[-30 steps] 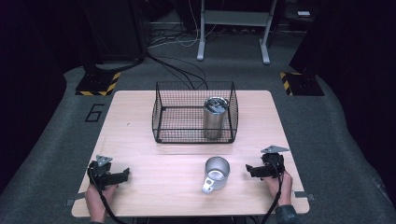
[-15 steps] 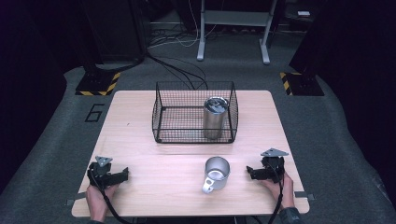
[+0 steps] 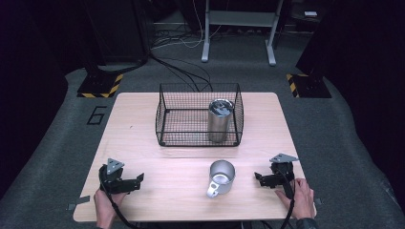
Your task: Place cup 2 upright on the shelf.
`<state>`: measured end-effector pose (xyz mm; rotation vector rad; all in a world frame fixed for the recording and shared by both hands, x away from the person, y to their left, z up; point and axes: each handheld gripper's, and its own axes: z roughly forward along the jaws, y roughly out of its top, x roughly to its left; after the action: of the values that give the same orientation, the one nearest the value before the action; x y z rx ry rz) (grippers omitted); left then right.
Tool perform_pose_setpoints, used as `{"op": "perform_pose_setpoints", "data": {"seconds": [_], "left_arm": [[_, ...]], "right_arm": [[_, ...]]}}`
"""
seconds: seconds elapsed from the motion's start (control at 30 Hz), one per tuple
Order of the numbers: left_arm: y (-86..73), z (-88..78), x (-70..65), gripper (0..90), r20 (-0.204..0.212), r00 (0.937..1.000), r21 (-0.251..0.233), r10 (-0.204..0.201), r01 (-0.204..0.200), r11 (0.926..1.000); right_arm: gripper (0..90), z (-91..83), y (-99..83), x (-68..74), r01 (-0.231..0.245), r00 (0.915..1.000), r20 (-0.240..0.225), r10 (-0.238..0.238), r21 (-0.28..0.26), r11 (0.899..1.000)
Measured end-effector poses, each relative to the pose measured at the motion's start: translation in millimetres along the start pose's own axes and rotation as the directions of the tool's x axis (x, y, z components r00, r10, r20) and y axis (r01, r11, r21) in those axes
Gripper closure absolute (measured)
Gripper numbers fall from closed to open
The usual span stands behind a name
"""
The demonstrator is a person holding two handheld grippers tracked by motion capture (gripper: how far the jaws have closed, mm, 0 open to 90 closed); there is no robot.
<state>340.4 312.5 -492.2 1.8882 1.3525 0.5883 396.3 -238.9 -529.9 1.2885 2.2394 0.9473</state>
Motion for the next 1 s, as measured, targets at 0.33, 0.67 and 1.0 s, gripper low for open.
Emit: {"op": "perform_pose_setpoints", "data": {"seconds": [0.33, 0.67, 1.0], "left_arm": [[15.0, -3.2, -35.8, 0.2, 0.097, 0.9912, 0.005, 0.091, -0.092, 0.9957], [32.4, -5.1, -69.3, 0.0, 0.184, 0.9658, -0.020, 0.183, -0.182, 0.9830], [50.3, 3.5, -107.3, 0.2, 0.273, 0.9248, -0.002, 0.264, -0.274, 0.9616]], "right_arm": [[0.0, 0.0, -0.1, 0.1, 0.000, 1.0000, 0.000, 0.000, 0.000, 1.000], [0.0, 0.0, 0.0, 0.0, 0.000, 1.0000, 0.000, 0.000, 0.000, 1.000], [0.0, -0.2, 0.2, -0.2, 0.002, 1.0000, -0.002, -0.002, 0.006, 1.000]]}}
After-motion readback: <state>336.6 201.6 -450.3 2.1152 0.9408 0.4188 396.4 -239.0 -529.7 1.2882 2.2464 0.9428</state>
